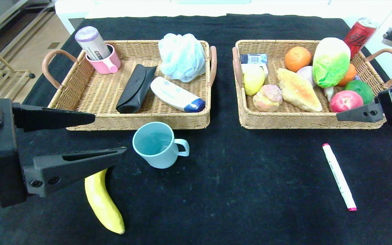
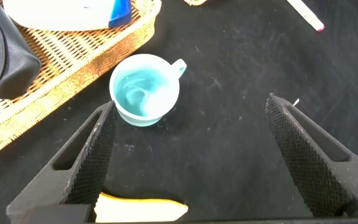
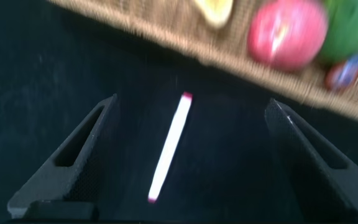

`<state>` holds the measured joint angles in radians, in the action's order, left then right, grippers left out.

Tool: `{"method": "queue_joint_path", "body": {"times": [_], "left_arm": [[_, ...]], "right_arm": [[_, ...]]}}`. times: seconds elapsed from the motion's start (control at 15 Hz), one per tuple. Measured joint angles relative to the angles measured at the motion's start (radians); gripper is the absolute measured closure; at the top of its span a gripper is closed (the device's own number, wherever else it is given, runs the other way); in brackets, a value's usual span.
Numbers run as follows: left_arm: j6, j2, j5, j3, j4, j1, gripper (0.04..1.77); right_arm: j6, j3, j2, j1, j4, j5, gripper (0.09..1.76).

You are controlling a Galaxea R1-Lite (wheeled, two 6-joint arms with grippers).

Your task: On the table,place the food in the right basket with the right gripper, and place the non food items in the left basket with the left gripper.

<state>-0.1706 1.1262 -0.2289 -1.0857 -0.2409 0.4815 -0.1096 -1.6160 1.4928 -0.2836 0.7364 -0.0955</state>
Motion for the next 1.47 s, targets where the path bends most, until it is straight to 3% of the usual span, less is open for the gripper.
{"method": "queue_joint_path", "body": {"times": [0.2, 0.6, 1.07, 1.47], "left_arm": [[0.0, 0.0, 0.0, 0.0, 0.0, 0.0, 0.09], [0.0, -0.001, -0.001, 0.002, -0.004, 0.0, 0.09], [0.001, -0.001, -0.001, 0.006, -0.006, 0.0, 0.09], [0.0, -0.001, -0.001, 0.006, -0.008, 0.0, 0.09]], "right_arm": [[0.086, 0.016, 0.001, 0.01, 0.083, 0.001, 0.15], [0.215, 0.13, 0.022, 0.024, 0.088, 0.001, 0.15], [0.234, 0.299, 0.047, 0.027, 0.069, -0.005, 0.15], [0.265, 0.311, 0.109, 0.025, 0.024, -0.007, 0.15]]}}
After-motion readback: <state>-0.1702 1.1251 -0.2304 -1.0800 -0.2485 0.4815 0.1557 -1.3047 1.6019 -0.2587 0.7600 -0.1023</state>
